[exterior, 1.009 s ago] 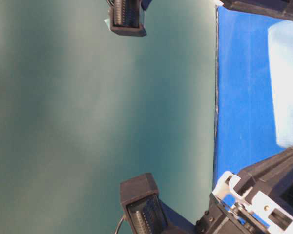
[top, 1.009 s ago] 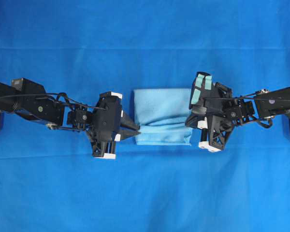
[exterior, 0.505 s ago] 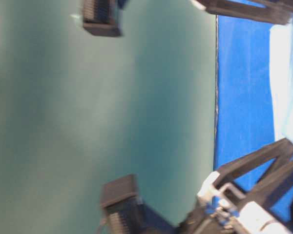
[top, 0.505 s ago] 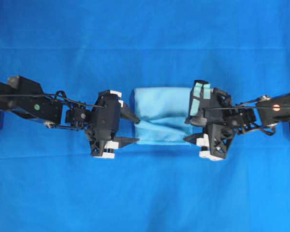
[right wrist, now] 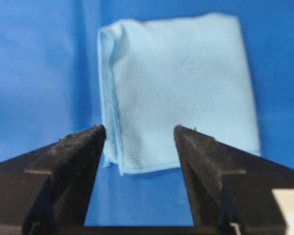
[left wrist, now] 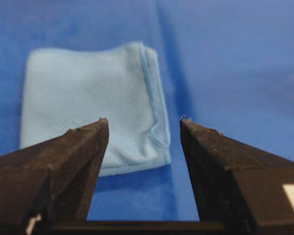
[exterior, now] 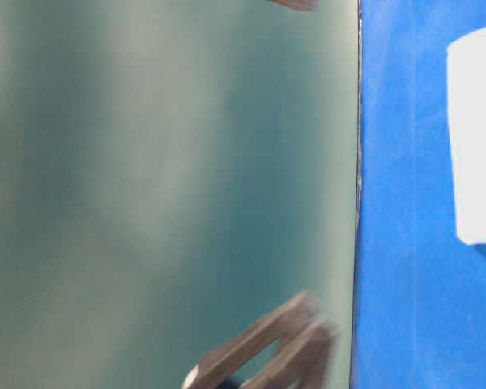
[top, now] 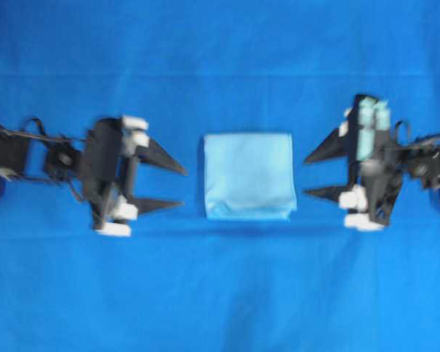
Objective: Fold the light blue towel.
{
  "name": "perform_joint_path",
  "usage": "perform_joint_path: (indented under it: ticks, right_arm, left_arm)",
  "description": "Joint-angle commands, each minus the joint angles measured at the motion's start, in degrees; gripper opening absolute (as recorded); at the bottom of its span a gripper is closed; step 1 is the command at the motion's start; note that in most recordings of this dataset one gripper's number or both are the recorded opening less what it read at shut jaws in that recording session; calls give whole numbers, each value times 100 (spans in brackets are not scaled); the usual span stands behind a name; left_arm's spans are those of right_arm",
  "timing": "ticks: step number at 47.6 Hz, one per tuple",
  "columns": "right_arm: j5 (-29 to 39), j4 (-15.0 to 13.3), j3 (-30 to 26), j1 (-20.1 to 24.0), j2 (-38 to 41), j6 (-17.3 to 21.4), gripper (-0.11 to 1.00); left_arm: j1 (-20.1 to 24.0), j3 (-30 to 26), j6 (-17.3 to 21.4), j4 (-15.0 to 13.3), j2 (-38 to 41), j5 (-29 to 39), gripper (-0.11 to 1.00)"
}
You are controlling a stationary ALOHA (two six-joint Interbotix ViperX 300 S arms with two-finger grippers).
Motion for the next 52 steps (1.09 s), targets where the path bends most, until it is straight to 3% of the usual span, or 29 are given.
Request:
perform_joint_path:
  ticks: [1, 14, 28, 41, 52]
  right_arm:
    - [-18, -114, 62, -44, -422, 0, 62]
    - [0, -589, 642, -158, -1907, 0, 62]
    - [-26, -642, 1547, -606, -3085, 0, 62]
    - [-606, -598, 2312, -1037, -3419, 70, 62]
    - [-879, -571, 2408, -1292, -3340, 79, 62]
  left_arm:
    - [-26, 132, 9, 9, -457, -44, 58]
    - [18, 1081, 18, 9, -1978, -132, 58]
    - [334, 2083, 9, 9, -3586, -79, 58]
    - [571, 2839, -26, 9, -4526, 35, 58]
    - [659, 2927, -53, 9, -4641, 88, 58]
